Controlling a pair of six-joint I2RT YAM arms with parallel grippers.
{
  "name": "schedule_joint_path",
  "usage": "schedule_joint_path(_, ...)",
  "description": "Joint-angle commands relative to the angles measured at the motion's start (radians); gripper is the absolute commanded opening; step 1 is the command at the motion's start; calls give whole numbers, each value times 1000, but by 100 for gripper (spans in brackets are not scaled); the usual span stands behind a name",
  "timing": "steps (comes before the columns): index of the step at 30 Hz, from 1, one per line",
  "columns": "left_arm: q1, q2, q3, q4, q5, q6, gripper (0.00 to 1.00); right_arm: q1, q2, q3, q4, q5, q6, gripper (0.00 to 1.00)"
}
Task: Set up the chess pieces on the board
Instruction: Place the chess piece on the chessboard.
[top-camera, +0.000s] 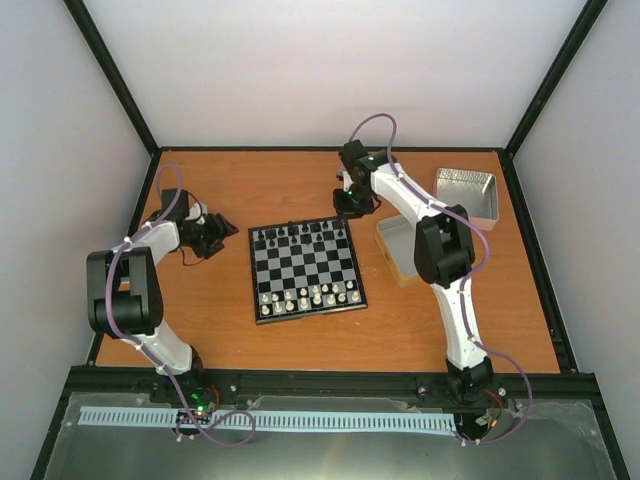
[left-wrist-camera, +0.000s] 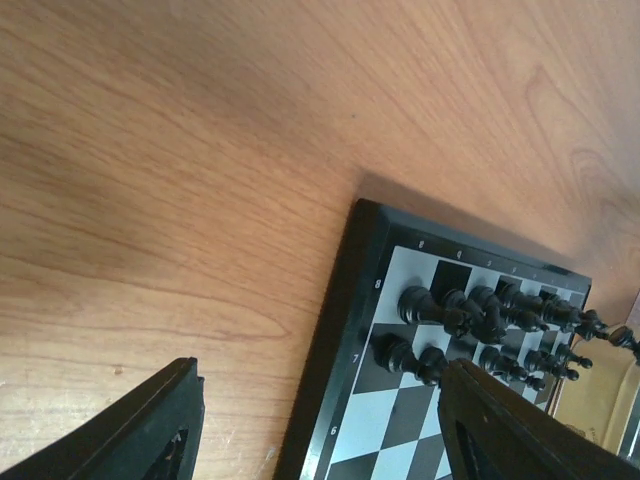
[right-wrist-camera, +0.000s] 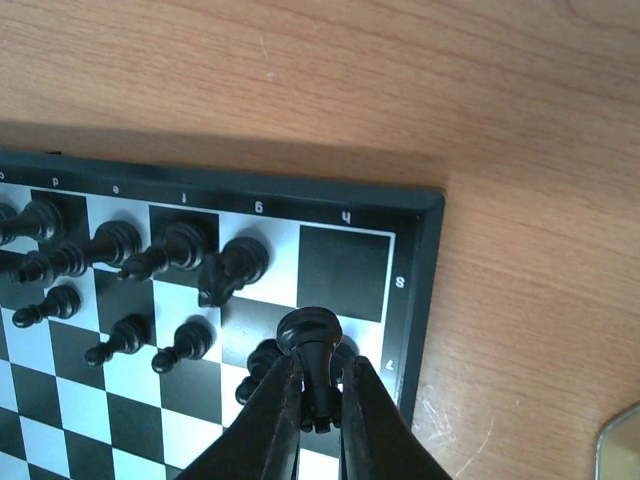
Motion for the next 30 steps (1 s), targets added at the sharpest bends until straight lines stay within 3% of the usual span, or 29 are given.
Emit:
schedule_joint_path(1,0,15,1,24,12,38,66,14,57,85,-81,34,-12,4)
schedule_joint_path(18,0,31,-15,44,13,42,66,20,133,112,-78,57,8,7)
schedule_joint_path(26,1,36,-28,52,19,40,65,20,136,132,-78,63,11,18)
schedule_joint_path(30,0,42,-29,53,28,44,65,20,132,134,-66,-9,6,27)
